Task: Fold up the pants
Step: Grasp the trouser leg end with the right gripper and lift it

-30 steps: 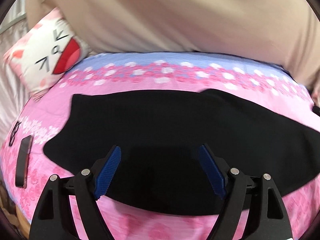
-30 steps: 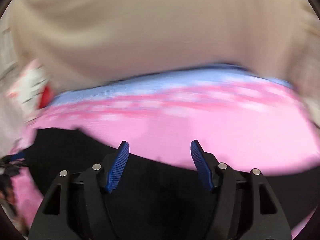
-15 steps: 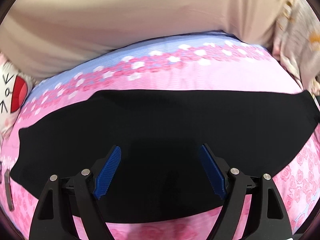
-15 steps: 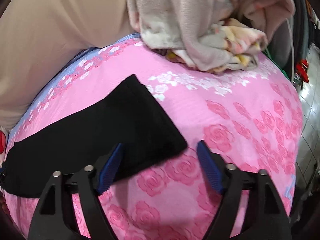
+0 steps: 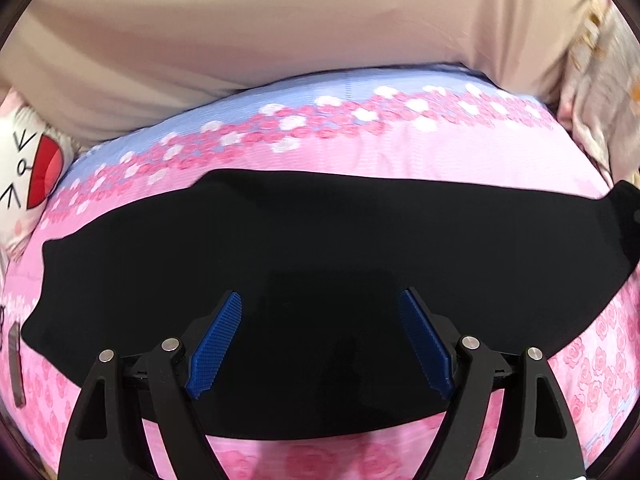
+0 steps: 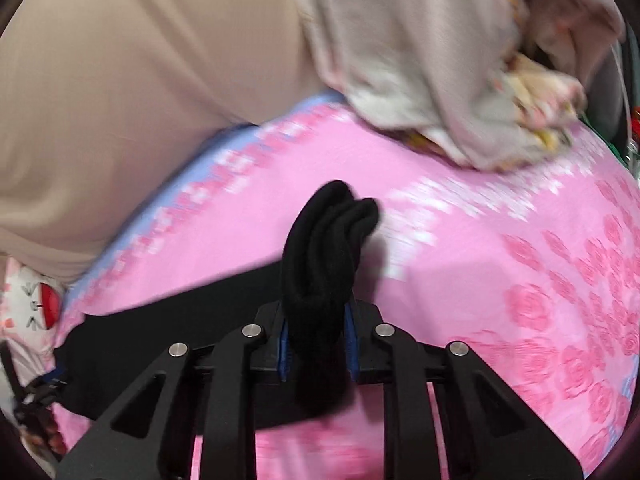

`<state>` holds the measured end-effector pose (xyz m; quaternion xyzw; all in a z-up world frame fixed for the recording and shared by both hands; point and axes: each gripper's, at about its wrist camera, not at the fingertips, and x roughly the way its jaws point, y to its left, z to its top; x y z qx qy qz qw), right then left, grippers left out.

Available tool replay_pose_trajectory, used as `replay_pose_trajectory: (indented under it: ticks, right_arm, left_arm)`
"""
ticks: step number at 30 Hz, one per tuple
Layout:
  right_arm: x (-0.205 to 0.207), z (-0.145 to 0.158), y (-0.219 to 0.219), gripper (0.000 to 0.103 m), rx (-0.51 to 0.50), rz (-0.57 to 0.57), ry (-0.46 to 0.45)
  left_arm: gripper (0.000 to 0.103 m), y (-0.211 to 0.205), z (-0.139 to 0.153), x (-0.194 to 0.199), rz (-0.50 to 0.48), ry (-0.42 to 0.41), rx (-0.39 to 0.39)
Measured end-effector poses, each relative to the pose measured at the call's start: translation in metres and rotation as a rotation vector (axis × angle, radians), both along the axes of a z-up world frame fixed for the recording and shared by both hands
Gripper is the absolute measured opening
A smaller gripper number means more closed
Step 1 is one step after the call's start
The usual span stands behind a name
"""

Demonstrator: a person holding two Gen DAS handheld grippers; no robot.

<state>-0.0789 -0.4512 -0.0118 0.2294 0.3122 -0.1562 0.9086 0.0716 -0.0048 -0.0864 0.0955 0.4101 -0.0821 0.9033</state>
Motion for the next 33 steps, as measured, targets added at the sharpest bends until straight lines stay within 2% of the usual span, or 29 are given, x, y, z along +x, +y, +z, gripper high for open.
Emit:
replay_pose_trajectory:
  ticks: [4,8,13,16,19,21,23,25,28,30,33]
  right_arm:
    - [0.030,0.033,0.060,0.020,-0.020,0.127,-0.054]
    - [0.076,0.050,0.148,0.020,-0.010,0.314,-0.088]
    - [0.126,0.039,0.253,0.019,-0.001,0.509,-0.048]
    - [0.143,0.028,0.296,0.019,0.005,0.584,-0.022]
    - [0.153,0.026,0.315,0.019,0.012,0.594,-0.022]
    - [0.151,0.029,0.315,0.019,0.008,0.577,-0.028]
    - [0.148,0.036,0.311,0.019,-0.008,0.558,-0.029]
    - [0.144,0.040,0.309,0.019,-0.018,0.547,-0.030]
    - [0.145,0.042,0.315,0.019,-0.032,0.566,-0.022]
    - [0.152,0.033,0.326,0.019,-0.032,0.595,0.005]
    - [0.163,-0.002,0.349,0.019,-0.027,0.664,0.086]
  left_arm:
    - [0.079,0.027,0.002,0.006,0.030,-0.021,-0.028]
    - [0.079,0.041,-0.006,0.026,0.015,-0.009,-0.058]
    - [0.079,0.048,-0.036,0.053,0.018,0.073,-0.050]
    - [0.079,0.043,-0.037,0.052,-0.009,0.051,-0.032]
    - [0.080,0.026,-0.030,0.047,-0.121,0.049,-0.063]
    - [0.082,0.013,-0.035,0.046,-0.175,0.072,-0.051]
    - [0.082,0.004,-0.043,0.044,-0.195,0.056,-0.025]
    - [0.082,0.004,-0.042,0.039,-0.200,0.028,-0.012]
    - [0.081,0.021,-0.031,0.034,-0.165,0.023,-0.056]
    - [0.082,0.040,-0.023,0.028,-0.135,-0.002,-0.074]
    - [0.082,0.077,-0.017,0.019,-0.075,-0.016,-0.078]
